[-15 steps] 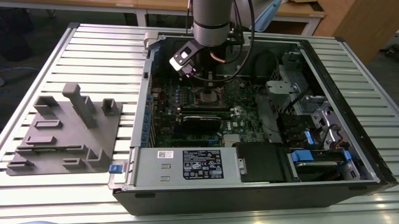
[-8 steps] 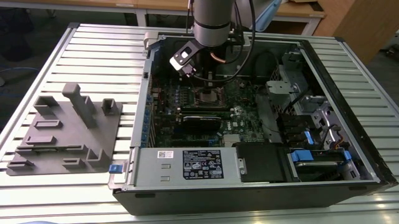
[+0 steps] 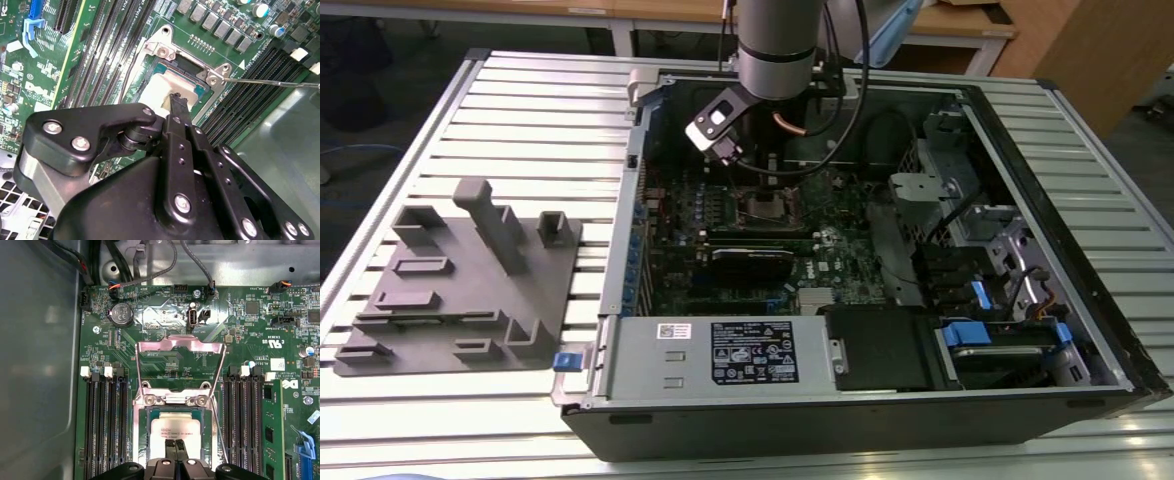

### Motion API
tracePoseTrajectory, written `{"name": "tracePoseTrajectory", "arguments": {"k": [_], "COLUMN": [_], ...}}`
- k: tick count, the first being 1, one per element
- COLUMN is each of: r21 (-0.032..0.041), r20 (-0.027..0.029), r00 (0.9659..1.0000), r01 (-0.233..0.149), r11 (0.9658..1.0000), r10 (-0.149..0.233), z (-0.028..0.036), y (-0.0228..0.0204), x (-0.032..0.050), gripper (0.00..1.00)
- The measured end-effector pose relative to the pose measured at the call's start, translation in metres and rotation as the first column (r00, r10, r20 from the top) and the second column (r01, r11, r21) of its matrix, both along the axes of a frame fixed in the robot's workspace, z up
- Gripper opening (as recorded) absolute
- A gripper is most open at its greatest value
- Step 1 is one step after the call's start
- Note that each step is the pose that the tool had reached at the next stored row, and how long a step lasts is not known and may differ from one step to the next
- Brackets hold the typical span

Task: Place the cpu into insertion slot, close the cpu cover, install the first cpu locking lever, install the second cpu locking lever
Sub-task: 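Place the cpu into insertion slot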

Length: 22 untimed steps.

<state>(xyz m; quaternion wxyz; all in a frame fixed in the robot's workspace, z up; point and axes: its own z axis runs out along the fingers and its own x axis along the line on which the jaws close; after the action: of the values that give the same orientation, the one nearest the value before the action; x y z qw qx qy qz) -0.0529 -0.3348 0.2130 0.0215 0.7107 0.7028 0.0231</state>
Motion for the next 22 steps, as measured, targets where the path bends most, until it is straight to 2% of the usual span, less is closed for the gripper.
{"name": "tracePoseTrajectory", "arguments": {"k": [22], "r21": [-0.0006], "r20": [-0.0001], "r00": [1.0], "r01": [0.0], "r11": [1.0], "r10": [0.0], "z": [0.0022], "y": [0.0], "x": [0.0008], "gripper": [0.11]}}
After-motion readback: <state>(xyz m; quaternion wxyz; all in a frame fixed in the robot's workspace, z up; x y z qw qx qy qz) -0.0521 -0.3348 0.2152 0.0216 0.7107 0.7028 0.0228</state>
